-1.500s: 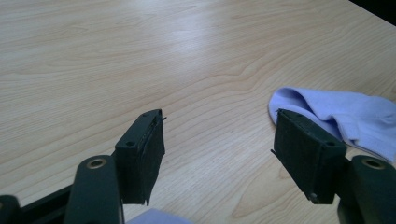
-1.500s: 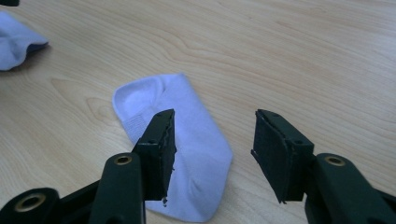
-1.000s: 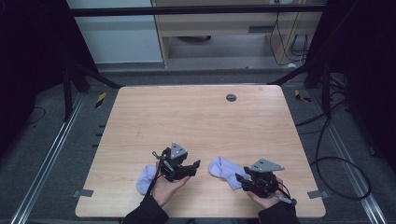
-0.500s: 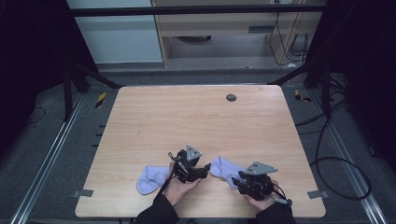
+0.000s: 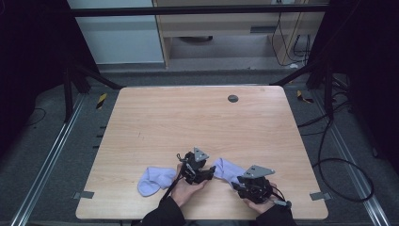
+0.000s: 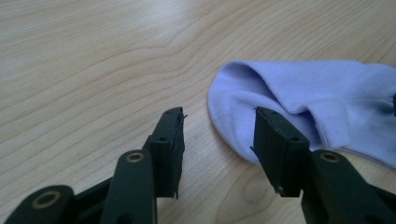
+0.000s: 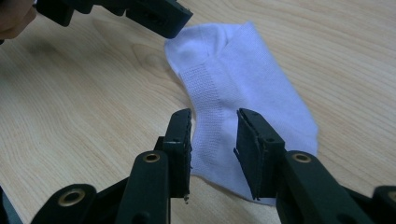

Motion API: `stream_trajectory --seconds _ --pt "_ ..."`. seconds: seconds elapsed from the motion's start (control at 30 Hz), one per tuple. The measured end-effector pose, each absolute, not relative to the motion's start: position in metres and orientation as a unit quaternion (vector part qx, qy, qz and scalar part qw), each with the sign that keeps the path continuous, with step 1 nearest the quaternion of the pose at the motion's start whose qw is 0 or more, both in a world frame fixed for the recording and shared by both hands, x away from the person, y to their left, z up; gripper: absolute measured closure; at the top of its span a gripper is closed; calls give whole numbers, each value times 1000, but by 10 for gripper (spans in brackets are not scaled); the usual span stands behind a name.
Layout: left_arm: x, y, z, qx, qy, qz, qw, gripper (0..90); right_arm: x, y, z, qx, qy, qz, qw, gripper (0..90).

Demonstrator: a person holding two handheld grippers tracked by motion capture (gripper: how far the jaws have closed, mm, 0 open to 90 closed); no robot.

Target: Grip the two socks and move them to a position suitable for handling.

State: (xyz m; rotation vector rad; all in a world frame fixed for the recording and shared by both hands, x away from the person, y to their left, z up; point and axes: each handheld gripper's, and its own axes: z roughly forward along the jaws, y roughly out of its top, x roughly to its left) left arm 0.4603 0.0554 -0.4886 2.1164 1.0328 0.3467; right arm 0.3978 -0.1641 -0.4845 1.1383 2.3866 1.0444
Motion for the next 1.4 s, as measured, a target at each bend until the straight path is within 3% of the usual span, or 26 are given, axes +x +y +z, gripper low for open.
stream_trajectory --seconds 0.33,0.63,0.77,1.17,1.4 --pt "463 50 -494 830 404 128 363 638 399 -161 -489 392 839 352 137 687" --pt "463 47 -497 831 405 125 359 775 400 -158 -494 386 848 339 130 755" --pt "462 46 -497 831 405 126 359 858 400 -158 -494 391 847 337 129 827" --pt "460 48 -495 836 390 123 366 883 400 -169 -475 403 810 405 130 873" --pt "459 48 -495 839 383 121 367 884 414 -190 -464 459 751 443 169 873"
